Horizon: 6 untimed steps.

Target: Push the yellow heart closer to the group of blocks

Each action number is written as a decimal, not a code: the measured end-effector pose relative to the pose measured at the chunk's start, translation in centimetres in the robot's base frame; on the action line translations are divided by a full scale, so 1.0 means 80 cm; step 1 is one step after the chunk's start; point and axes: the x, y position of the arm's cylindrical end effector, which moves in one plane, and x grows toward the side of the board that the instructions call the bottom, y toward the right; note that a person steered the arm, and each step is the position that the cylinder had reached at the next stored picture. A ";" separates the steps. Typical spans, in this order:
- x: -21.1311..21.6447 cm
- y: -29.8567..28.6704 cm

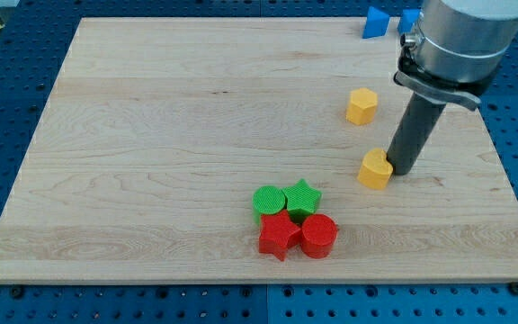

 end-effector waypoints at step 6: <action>0.021 -0.033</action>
